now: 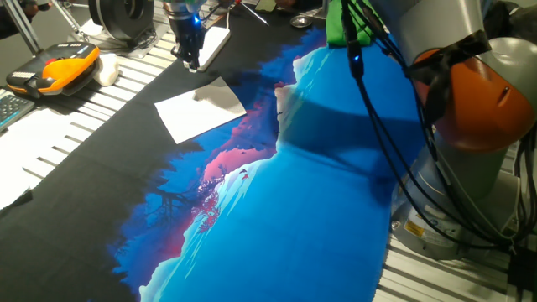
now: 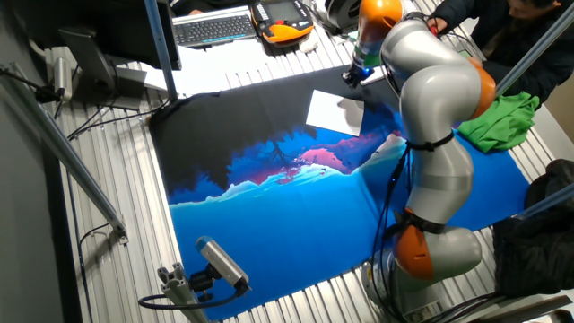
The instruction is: Unfold a piece of paper
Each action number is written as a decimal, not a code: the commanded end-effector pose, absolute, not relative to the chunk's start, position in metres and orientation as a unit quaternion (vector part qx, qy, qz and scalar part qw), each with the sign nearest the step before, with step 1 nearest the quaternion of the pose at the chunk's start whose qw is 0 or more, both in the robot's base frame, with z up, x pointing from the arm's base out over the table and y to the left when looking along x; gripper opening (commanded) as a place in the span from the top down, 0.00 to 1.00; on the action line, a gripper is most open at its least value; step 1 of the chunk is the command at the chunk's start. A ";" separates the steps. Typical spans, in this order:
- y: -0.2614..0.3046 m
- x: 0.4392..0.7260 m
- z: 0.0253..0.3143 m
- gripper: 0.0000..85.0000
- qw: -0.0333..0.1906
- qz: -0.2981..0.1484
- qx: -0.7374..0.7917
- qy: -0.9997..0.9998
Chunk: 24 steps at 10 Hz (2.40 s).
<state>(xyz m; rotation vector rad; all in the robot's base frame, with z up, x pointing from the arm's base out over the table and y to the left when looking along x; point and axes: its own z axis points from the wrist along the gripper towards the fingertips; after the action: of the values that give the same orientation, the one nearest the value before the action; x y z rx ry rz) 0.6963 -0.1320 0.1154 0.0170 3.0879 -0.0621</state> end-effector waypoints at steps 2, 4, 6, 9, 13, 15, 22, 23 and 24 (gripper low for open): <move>-0.135 0.699 0.107 0.80 0.026 -0.018 0.003 1.000; -0.138 0.703 0.098 0.80 0.024 -0.018 0.002 1.000; -0.141 0.707 0.089 0.80 0.025 -0.008 -0.001 1.000; -0.143 0.711 0.073 0.80 0.033 0.001 -0.002 0.999; -0.146 0.713 0.061 0.80 0.051 0.005 -0.001 0.999; -0.146 0.713 0.052 0.80 0.053 0.006 -0.001 0.999; -0.126 0.698 0.043 0.80 0.009 0.018 0.016 1.000; -0.125 0.698 0.046 0.80 0.003 0.019 0.016 1.000; -0.123 0.697 0.050 0.80 -0.004 0.022 0.016 1.000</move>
<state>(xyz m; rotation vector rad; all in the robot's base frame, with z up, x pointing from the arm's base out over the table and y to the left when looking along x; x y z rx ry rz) 0.6960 -0.1223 0.0505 0.0525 3.1513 0.0679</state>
